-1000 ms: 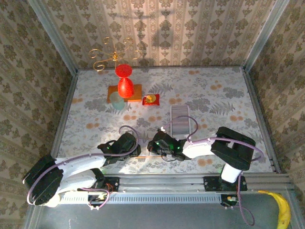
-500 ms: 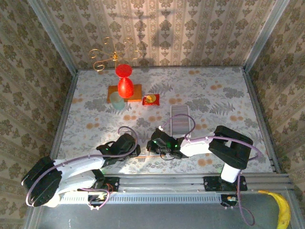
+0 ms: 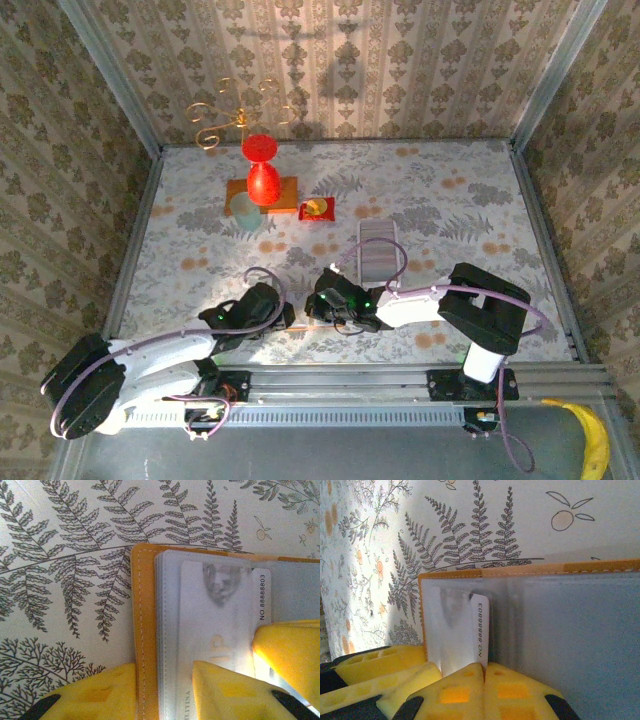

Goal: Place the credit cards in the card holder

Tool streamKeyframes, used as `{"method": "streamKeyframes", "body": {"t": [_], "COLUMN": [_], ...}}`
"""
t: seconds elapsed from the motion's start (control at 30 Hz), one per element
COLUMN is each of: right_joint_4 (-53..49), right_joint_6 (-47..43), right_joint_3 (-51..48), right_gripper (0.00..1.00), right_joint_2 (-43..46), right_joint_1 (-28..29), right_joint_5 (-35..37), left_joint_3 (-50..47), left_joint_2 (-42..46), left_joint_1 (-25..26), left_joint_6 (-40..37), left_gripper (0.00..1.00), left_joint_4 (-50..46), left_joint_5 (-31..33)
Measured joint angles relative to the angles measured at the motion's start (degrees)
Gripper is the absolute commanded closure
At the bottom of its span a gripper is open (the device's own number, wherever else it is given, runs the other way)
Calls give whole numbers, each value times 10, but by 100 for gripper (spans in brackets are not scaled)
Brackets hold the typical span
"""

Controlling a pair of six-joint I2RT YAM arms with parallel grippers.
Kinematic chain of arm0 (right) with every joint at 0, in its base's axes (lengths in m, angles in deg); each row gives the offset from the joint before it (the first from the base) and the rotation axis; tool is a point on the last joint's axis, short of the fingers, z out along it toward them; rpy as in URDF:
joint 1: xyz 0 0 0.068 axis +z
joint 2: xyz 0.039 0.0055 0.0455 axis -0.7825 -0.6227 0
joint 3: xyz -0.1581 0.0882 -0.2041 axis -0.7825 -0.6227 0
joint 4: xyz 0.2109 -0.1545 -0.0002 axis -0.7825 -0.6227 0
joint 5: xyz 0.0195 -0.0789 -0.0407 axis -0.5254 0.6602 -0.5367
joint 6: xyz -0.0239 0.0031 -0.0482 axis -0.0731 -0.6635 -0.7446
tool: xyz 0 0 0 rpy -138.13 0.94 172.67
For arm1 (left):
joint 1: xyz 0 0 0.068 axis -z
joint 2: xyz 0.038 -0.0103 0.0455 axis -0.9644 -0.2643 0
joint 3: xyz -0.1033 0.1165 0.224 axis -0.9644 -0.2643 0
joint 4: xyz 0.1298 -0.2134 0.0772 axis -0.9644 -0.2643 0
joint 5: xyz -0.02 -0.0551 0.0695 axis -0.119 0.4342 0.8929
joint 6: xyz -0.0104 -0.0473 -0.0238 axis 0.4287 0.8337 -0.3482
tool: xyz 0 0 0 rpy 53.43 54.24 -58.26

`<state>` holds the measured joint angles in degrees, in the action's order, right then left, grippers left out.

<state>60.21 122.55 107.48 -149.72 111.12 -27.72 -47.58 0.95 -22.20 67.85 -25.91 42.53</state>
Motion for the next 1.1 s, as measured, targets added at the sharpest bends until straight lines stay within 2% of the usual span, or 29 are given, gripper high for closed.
{"method": "streamKeyframes", "body": {"t": [0.2, 0.4, 0.47, 0.63, 1.1], "right_joint_4": [0, -4, -13, -64, -236], "right_joint_6": [-2, -15, -19, -35, -77], "right_joint_3": [5, 7, 8, 8, 13], "right_gripper": [93, 79, 77, 77, 63], "right_joint_2": [-1, -2, -2, 24, 108], "right_joint_1": [0, 0, 0, 0, 0], "right_joint_5": [-8, -13, -13, -7, 41], "left_joint_3": [-3, -12, -13, -14, -14], "left_joint_2": [3, 15, 17, 21, 25], "left_joint_1": [0, 0, 0, 1, 1], "left_joint_6": [4, 8, 10, 12, 13], "left_gripper": [66, 66, 66, 66, 66], "left_joint_4": [5, 9, 9, 7, 0], "left_joint_5": [0, -5, -7, -14, -16]}}
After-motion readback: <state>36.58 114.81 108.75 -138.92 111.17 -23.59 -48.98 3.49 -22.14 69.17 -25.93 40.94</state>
